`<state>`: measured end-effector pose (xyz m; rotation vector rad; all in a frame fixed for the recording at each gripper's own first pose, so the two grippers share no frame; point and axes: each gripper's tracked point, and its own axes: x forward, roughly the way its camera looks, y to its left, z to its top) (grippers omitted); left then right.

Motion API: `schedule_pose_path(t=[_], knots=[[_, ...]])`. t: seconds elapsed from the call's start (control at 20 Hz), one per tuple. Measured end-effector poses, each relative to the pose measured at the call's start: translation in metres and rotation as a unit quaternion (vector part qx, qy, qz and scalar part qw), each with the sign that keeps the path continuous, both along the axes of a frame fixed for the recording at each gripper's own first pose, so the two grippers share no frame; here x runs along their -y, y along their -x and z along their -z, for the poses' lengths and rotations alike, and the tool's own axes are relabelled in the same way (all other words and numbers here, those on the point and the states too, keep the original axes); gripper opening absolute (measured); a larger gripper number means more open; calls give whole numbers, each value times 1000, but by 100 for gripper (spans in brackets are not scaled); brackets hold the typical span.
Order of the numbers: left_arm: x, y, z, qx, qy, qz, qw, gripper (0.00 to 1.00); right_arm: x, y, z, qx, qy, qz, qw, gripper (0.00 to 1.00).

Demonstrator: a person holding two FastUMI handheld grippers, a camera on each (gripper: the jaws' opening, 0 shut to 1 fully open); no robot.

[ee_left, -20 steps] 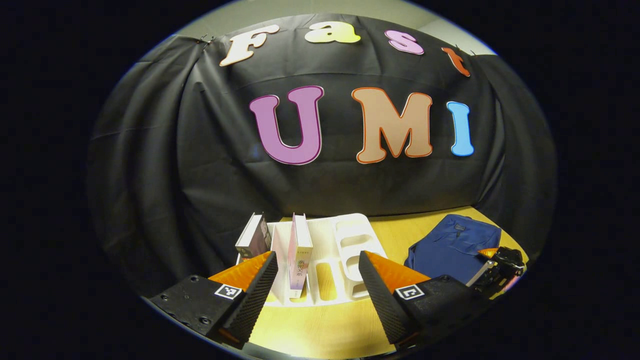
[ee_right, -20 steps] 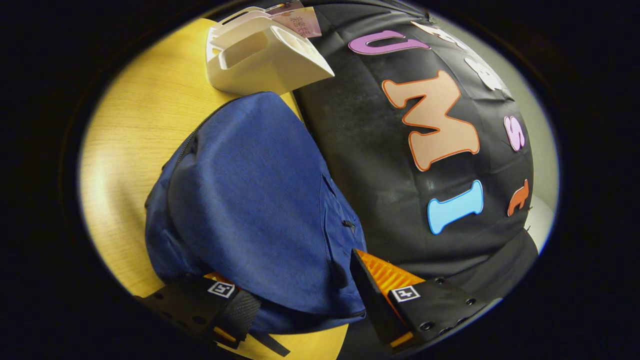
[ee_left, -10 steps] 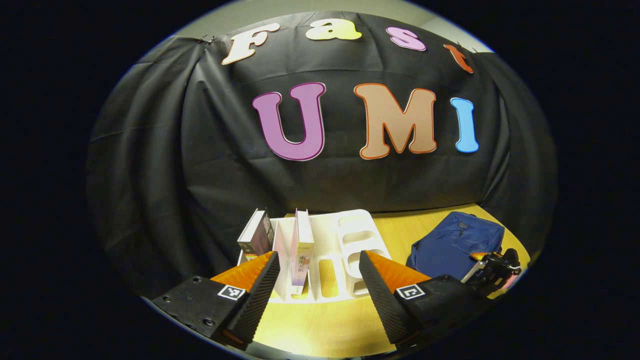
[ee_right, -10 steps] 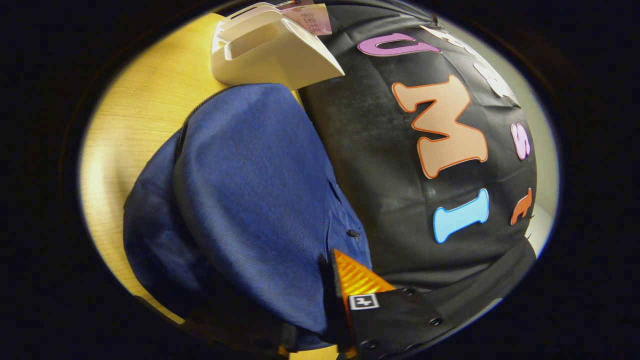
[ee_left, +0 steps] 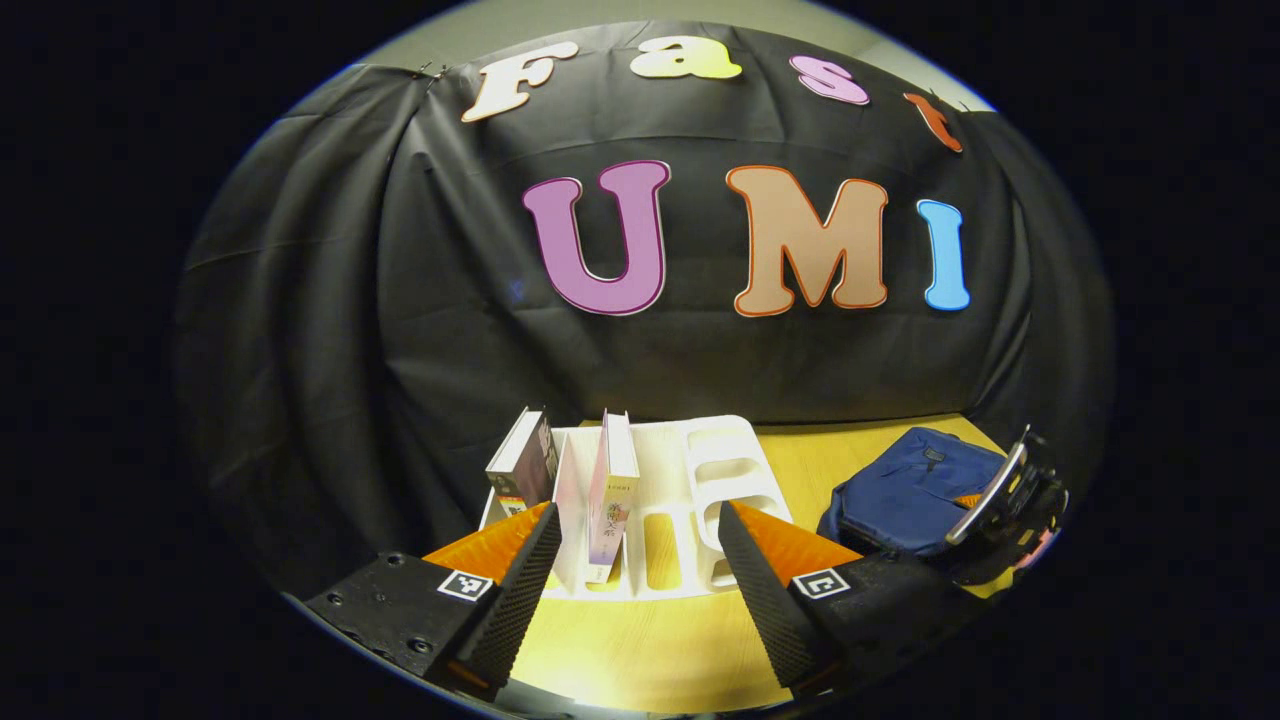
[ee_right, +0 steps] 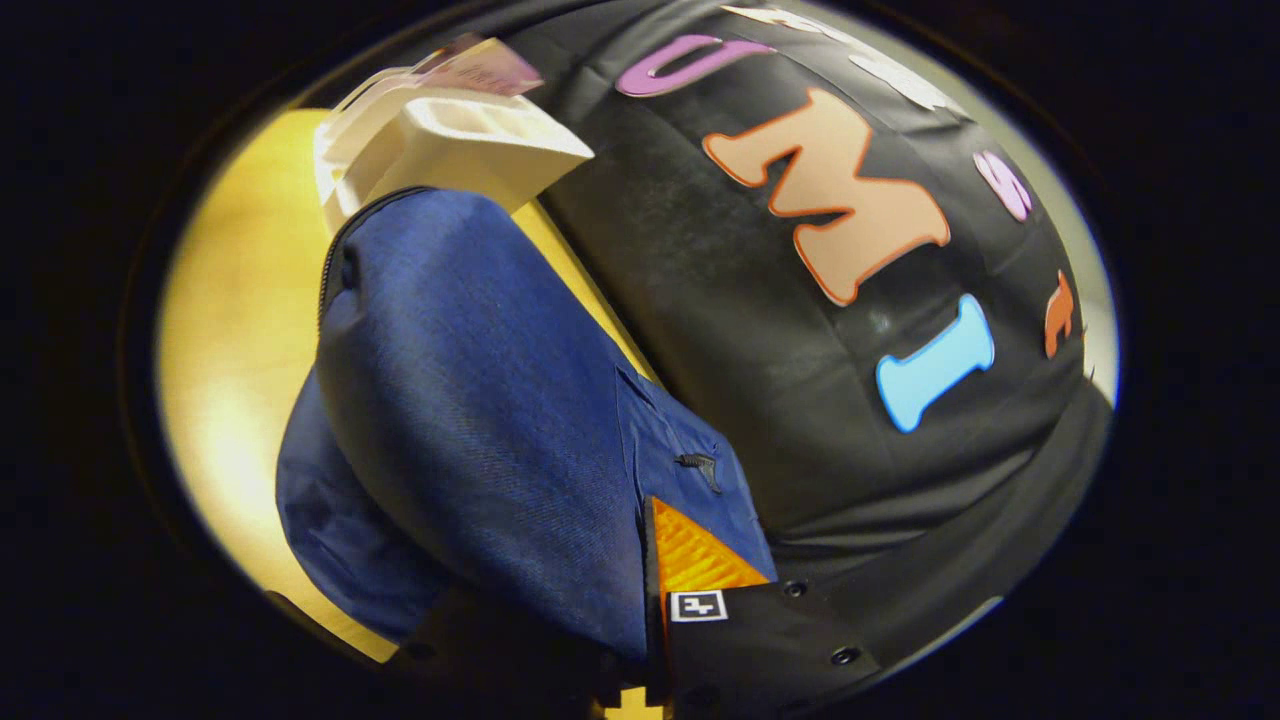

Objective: Open the schoolbag, grab two books from the bookshelf and put them into the schoolbag.

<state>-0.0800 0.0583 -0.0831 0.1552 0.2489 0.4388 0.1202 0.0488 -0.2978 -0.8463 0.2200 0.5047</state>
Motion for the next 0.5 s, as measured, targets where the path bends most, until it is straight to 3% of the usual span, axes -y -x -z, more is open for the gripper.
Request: schedule_pose_path(t=[0.3, 0.5], knots=[[-8, 5, -2, 1, -3, -8, 1000, 93, 5, -8, -26, -40, -74, 38, 996, 8], [-14, 5, 0, -9, 12, -8, 1000, 92, 8, -15, -36, -49, -92, 52, 993, 9]])
